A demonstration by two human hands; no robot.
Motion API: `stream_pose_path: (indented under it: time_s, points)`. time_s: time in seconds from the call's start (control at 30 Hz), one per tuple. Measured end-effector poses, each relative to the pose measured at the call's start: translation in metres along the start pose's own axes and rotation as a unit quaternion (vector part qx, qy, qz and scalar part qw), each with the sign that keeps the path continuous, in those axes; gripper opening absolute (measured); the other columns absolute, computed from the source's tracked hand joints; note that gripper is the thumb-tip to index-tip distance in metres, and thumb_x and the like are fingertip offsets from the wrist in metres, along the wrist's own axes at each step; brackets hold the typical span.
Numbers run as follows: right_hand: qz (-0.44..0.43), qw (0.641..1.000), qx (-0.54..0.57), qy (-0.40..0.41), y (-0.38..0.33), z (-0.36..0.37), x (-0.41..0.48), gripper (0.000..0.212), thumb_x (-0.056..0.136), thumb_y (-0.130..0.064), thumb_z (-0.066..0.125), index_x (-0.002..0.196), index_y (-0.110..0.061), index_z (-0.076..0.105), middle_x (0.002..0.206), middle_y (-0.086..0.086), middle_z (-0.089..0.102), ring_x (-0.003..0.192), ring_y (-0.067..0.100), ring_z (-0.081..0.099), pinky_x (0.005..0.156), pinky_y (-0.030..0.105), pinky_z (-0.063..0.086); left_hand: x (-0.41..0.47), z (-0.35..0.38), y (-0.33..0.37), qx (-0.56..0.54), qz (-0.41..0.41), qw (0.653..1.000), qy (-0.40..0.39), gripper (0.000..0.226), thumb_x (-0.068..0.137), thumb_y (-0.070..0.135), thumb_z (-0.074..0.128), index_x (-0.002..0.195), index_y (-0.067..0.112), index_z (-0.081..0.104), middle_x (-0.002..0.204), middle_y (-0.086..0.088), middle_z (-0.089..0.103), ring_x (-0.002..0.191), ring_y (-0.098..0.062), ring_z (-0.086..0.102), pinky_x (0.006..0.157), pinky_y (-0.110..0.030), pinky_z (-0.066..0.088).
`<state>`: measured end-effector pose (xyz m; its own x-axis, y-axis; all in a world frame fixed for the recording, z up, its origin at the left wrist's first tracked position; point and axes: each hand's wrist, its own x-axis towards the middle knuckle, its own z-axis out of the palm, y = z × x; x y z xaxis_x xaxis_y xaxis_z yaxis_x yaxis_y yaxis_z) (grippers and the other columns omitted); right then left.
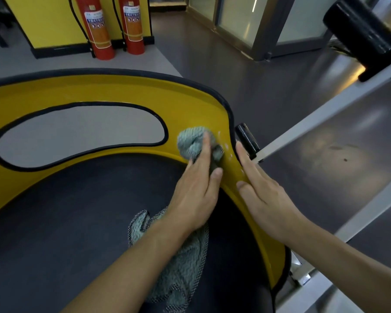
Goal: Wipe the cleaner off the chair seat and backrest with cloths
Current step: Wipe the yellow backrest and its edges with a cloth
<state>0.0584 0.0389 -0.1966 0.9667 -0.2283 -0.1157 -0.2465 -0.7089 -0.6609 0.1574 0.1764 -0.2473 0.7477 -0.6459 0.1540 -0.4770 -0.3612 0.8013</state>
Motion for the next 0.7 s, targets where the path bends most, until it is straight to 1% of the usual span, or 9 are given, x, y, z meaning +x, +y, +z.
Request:
stream_pose_path:
  time_s: [0.07, 0.17, 0.27, 0.33, 0.4, 0.47, 0.57, 0.63, 0.7]
  points:
    - [-0.002, 1.000, 0.002, 0.001, 0.000, 0.001, 0.000, 0.066, 0.107, -0.032, 0.034, 0.153, -0.057, -0.005, 0.133, -0.029, 0.028, 0.106, -0.017, 0.026, 0.099, 0.020, 0.023, -0.009, 0.012, -0.012, -0.033, -0.078, 0.996, -0.018, 0.068, 0.108, 0.045, 0.031, 0.156, 0.043, -0.018, 0.164, 0.009, 0.026, 0.147, -0.023, 0.032, 0.117, -0.036, 0.030]
    - [0.000, 1.000, 0.001, 0.003, 0.000, 0.000, 0.001, 0.065, 0.107, -0.031, 0.034, 0.153, -0.056, -0.005, 0.133, -0.025, 0.032, 0.100, -0.018, 0.026, 0.094, 0.019, 0.024, -0.010, 0.017, -0.017, -0.045, -0.101, 0.993, -0.040, 0.066, 0.108, 0.044, 0.032, 0.158, 0.040, -0.012, 0.166, 0.009, 0.022, 0.152, -0.023, 0.023, 0.122, -0.040, 0.023]
    - [0.003, 1.000, -0.002, -0.001, -0.001, -0.001, -0.001, 0.065, 0.107, -0.032, 0.033, 0.153, -0.057, -0.007, 0.138, -0.027, 0.028, 0.113, -0.016, 0.023, 0.101, 0.018, 0.021, -0.002, 0.005, 0.003, -0.044, -0.058, 0.997, -0.005, 0.071, 0.108, 0.038, 0.036, 0.158, 0.040, -0.014, 0.166, 0.015, 0.013, 0.152, -0.017, 0.019, 0.119, -0.031, 0.022]
    - [0.004, 1.000, 0.001, -0.004, -0.001, 0.000, -0.001, 0.065, 0.107, -0.032, 0.032, 0.152, -0.057, -0.007, 0.144, -0.027, 0.026, 0.123, -0.011, 0.023, 0.105, 0.018, 0.018, 0.005, -0.007, 0.017, -0.030, -0.010, 0.999, 0.024, 0.074, 0.107, 0.036, 0.037, 0.157, 0.040, -0.017, 0.167, 0.017, 0.008, 0.152, -0.012, 0.016, 0.123, -0.036, 0.019]
    - [0.007, 1.000, 0.001, -0.005, -0.001, 0.000, -0.001, 0.065, 0.107, -0.033, 0.032, 0.152, -0.058, -0.007, 0.147, -0.027, 0.025, 0.125, -0.009, 0.025, 0.106, 0.019, 0.019, 0.006, -0.016, 0.023, -0.002, 0.023, 1.000, 0.019, 0.074, 0.107, 0.034, 0.037, 0.157, 0.040, -0.017, 0.167, 0.016, 0.007, 0.152, -0.008, 0.013, 0.125, -0.044, 0.018]
    - [0.004, 1.000, -0.002, -0.002, -0.002, -0.001, -0.001, 0.065, 0.107, -0.033, 0.032, 0.152, -0.059, -0.008, 0.149, -0.027, 0.025, 0.123, -0.011, 0.024, 0.106, 0.018, 0.019, 0.005, -0.019, 0.021, 0.012, 0.027, 1.000, 0.005, 0.075, 0.107, 0.033, 0.038, 0.156, 0.044, -0.018, 0.167, 0.016, 0.010, 0.151, -0.008, 0.019, 0.124, -0.044, 0.023]
    - [0.006, 1.000, -0.007, -0.009, -0.003, -0.002, -0.001, 0.065, 0.107, -0.033, 0.031, 0.151, -0.059, -0.009, 0.157, -0.024, 0.023, 0.123, -0.012, 0.022, 0.106, 0.018, 0.018, 0.002, -0.013, 0.020, -0.040, 0.000, 0.999, 0.016, 0.076, 0.106, 0.030, 0.041, 0.154, 0.051, -0.014, 0.162, 0.026, 0.014, 0.146, -0.007, 0.028, 0.120, -0.038, 0.029]
    - [0.009, 1.000, -0.006, -0.010, -0.003, -0.002, -0.001, 0.064, 0.108, -0.033, 0.031, 0.151, -0.059, -0.008, 0.159, -0.021, 0.024, 0.121, -0.010, 0.026, 0.104, 0.018, 0.020, 0.003, -0.009, 0.020, -0.081, -0.010, 0.996, 0.047, 0.074, 0.103, 0.030, 0.042, 0.156, 0.051, -0.005, 0.159, 0.028, 0.020, 0.141, 0.000, 0.032, 0.119, -0.038, 0.032]
    - [0.009, 1.000, -0.006, -0.012, -0.003, -0.002, -0.001, 0.064, 0.108, -0.033, 0.030, 0.152, -0.058, -0.008, 0.157, -0.019, 0.027, 0.118, -0.008, 0.029, 0.102, 0.019, 0.021, 0.004, -0.009, 0.019, -0.105, -0.008, 0.991, 0.079, 0.069, 0.101, 0.029, 0.043, 0.158, 0.046, 0.008, 0.161, 0.025, 0.023, 0.142, 0.008, 0.028, 0.120, -0.035, 0.029]
